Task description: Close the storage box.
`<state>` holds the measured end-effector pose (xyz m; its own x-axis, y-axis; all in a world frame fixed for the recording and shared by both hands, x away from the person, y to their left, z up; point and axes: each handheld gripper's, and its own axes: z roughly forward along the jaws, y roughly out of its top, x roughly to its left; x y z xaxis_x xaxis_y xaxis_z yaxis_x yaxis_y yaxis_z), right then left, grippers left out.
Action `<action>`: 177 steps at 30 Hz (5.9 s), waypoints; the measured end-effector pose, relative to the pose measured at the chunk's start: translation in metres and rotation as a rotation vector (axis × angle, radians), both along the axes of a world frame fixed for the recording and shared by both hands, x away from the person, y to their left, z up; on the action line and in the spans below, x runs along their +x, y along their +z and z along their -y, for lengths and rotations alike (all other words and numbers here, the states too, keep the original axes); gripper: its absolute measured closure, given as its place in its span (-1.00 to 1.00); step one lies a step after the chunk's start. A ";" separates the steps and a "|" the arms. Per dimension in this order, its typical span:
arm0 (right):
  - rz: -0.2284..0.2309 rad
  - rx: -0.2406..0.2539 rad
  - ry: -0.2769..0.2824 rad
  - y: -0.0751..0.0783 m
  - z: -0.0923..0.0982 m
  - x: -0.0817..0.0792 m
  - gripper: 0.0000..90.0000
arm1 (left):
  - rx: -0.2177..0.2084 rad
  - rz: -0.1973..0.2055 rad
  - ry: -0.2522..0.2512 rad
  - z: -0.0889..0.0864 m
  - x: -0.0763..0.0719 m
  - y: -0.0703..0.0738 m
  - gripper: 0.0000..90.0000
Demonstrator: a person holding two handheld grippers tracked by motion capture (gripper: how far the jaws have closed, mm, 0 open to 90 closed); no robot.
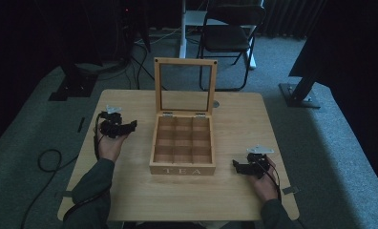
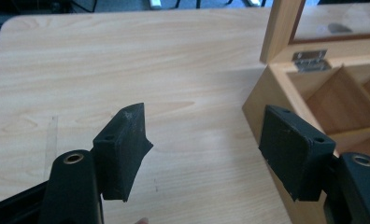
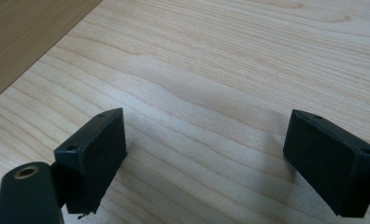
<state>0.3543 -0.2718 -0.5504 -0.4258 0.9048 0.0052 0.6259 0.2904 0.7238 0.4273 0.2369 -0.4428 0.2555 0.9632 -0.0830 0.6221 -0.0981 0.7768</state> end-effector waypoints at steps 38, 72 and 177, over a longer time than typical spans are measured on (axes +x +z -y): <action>-0.001 0.000 0.001 0.000 0.000 0.000 -0.72 | 0.014 0.112 -0.140 0.026 0.038 0.050 -0.29; 0.000 -0.001 0.000 0.000 -0.001 -0.001 -0.72 | -0.003 0.111 -0.160 0.047 0.079 0.073 -0.21; 0.002 -0.001 0.006 0.000 -0.002 0.000 -0.72 | -0.013 0.240 -0.195 0.081 -0.012 0.105 0.02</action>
<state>0.3539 -0.2701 -0.5504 -0.4316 0.9020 0.0039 0.6229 0.2949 0.7246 0.4158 0.1559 -0.3380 0.4490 0.8935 -0.0095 0.3911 -0.1870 0.9012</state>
